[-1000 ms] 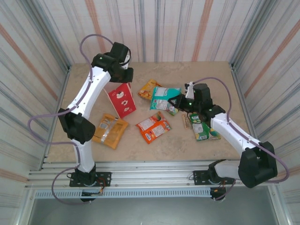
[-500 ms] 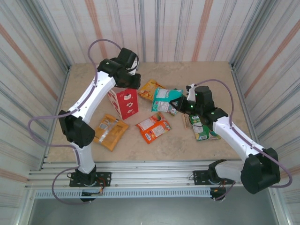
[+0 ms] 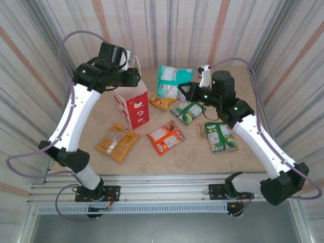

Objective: Place the snacks into the paper bag

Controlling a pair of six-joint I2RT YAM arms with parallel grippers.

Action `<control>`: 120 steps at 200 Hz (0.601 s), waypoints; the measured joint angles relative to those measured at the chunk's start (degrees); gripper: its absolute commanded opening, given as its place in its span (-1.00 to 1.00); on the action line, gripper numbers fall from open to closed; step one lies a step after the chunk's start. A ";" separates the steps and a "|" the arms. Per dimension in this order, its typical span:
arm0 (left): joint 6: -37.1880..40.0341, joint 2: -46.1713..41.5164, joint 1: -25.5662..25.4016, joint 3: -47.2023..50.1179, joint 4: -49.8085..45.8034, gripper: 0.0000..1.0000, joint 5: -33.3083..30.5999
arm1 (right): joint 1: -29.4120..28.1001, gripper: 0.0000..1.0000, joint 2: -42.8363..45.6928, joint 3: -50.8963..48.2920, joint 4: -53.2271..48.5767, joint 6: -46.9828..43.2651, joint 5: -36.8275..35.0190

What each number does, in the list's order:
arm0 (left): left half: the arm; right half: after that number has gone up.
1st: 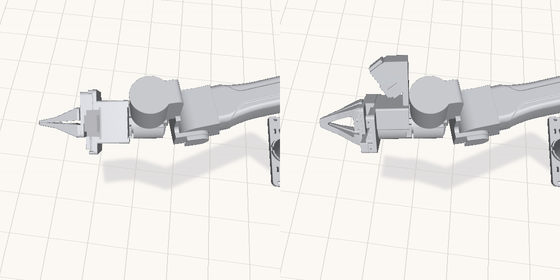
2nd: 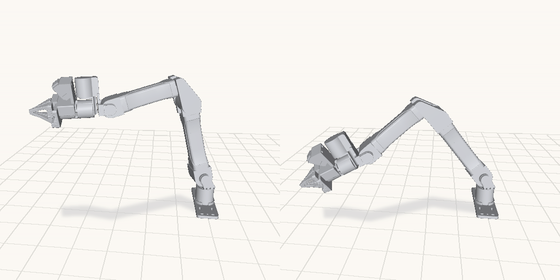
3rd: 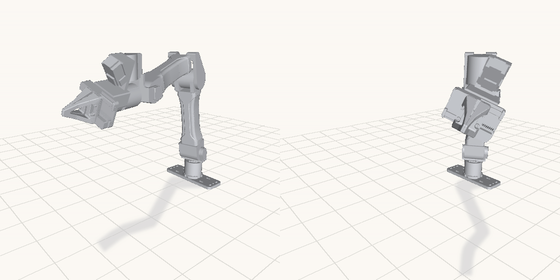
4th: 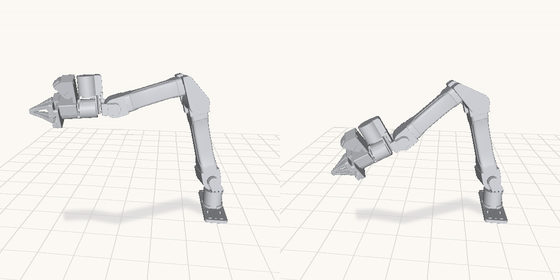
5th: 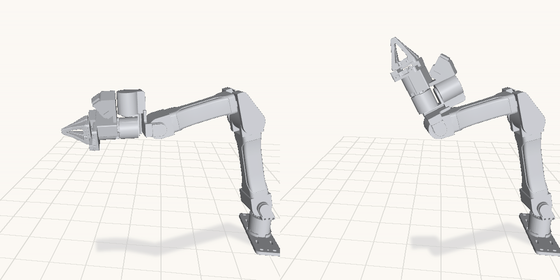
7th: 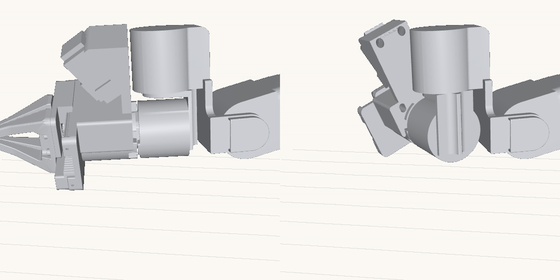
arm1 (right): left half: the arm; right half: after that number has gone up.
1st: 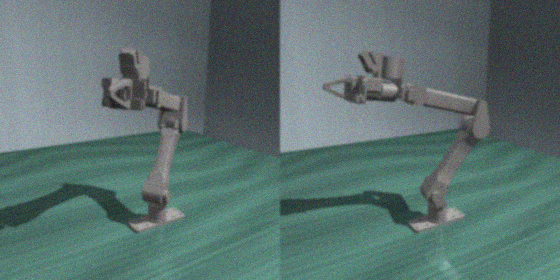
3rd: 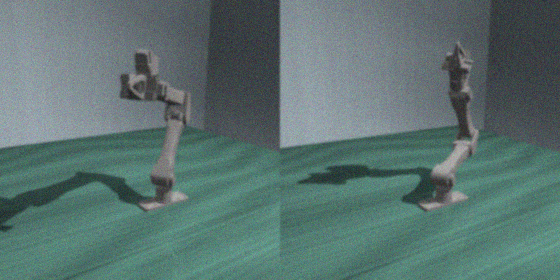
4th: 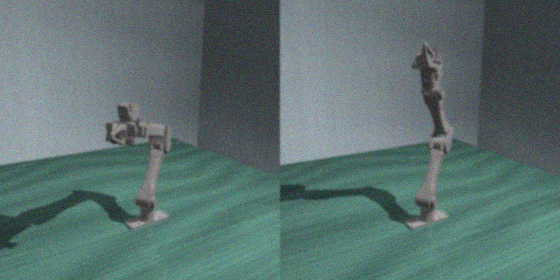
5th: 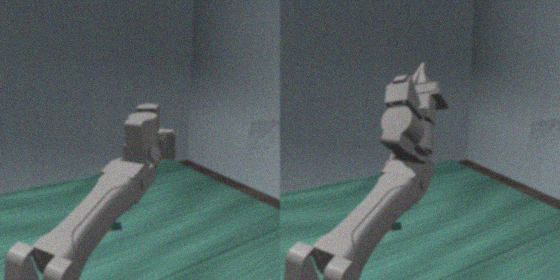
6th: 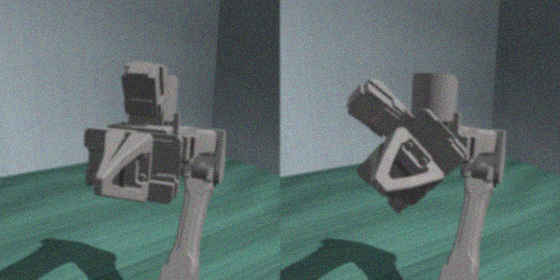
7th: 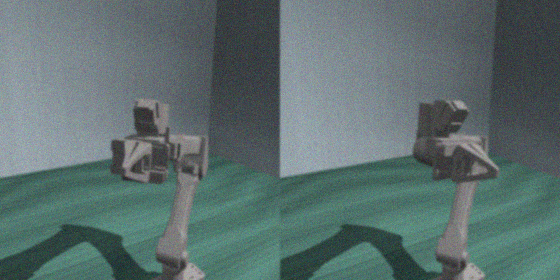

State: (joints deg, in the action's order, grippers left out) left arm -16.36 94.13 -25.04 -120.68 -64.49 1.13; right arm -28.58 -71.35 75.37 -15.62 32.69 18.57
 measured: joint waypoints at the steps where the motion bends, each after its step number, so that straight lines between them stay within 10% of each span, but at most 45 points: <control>1: -0.04 -0.17 0.13 0.00 -0.07 0.11 -0.09 | -0.11 -0.75 -0.07 0.26 -0.04 -0.15 -0.09; 120: -3.96 -12.13 15.10 8.61 -1.51 0.18 -0.50 | -16.68 -0.77 -25.49 31.85 -6.43 -18.53 -11.34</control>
State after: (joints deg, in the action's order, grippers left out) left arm -20.32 82.00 -9.93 -112.07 -66.00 0.62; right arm -45.25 -96.84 107.22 -22.04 14.15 7.22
